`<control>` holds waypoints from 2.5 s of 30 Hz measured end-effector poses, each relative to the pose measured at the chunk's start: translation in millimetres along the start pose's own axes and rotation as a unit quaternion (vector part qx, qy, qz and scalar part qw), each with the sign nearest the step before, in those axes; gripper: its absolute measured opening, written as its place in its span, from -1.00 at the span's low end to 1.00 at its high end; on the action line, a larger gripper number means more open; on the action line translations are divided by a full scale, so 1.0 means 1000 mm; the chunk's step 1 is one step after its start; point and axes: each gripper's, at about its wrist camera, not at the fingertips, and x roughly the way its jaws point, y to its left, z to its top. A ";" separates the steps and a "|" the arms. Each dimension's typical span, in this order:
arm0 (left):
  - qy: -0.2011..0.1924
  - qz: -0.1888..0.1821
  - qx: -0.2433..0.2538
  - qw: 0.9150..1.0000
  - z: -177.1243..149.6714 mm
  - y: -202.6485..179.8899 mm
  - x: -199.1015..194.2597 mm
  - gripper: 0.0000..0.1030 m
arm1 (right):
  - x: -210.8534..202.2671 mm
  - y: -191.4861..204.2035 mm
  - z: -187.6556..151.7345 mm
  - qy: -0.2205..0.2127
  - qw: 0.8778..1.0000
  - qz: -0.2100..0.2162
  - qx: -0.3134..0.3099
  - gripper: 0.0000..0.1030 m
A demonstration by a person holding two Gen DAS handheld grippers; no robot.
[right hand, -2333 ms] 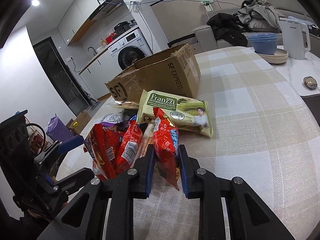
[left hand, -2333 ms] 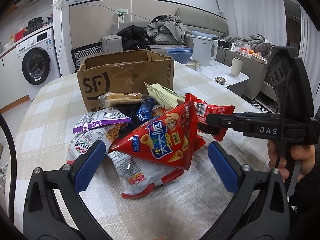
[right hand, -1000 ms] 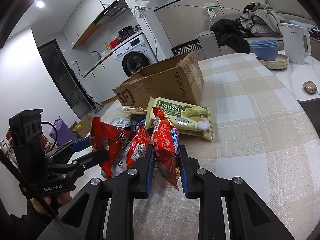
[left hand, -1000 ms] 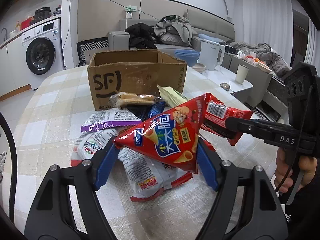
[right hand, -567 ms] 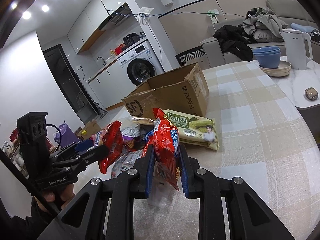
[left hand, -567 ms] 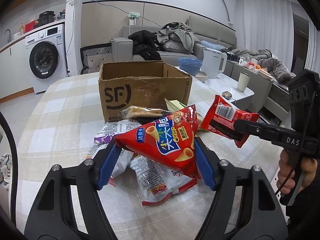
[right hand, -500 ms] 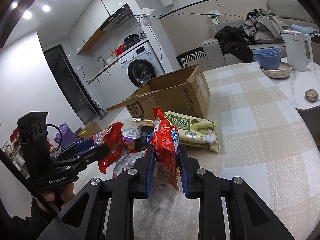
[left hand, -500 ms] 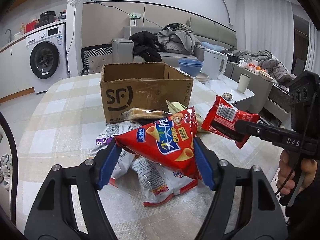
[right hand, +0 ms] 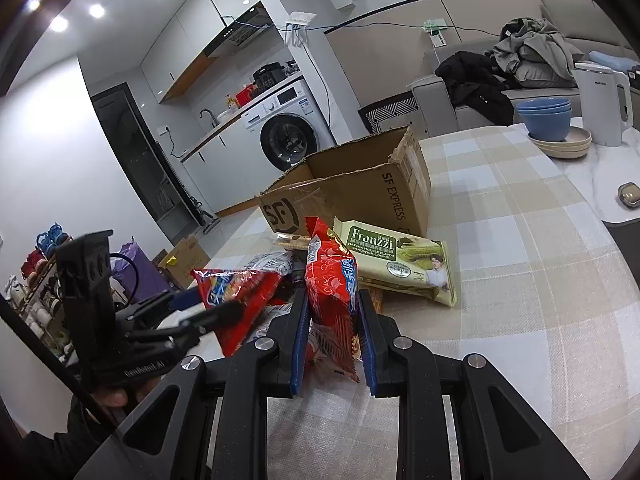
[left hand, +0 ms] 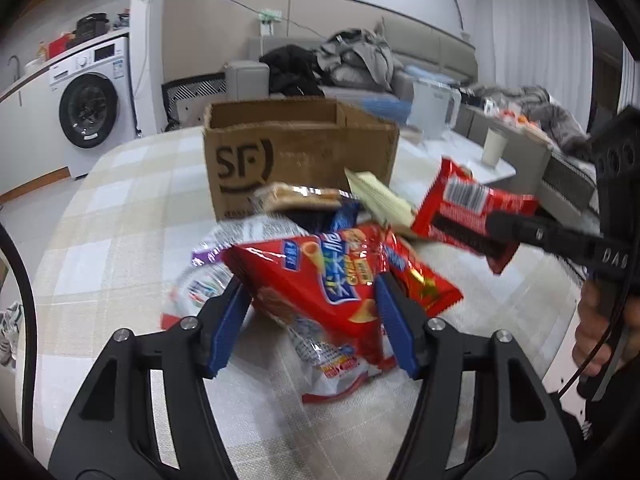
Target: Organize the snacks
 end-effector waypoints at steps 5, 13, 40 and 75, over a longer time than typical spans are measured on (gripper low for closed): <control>0.011 0.020 0.023 0.999 -0.004 -0.009 0.010 0.37 | 0.001 0.000 0.000 0.002 1.000 0.001 -0.001 -0.56; 0.002 0.014 0.031 0.999 -0.002 -0.014 0.011 -0.14 | 0.000 -0.001 -0.002 0.001 1.000 0.000 0.002 -0.56; -0.065 0.033 0.010 0.997 0.049 0.003 -0.049 -0.15 | -0.015 0.033 0.036 -0.039 0.999 0.021 -0.031 -0.56; -0.061 0.042 -0.016 0.997 0.105 0.036 -0.042 -0.14 | 0.004 -0.002 0.003 0.060 0.990 -0.090 -0.086 0.19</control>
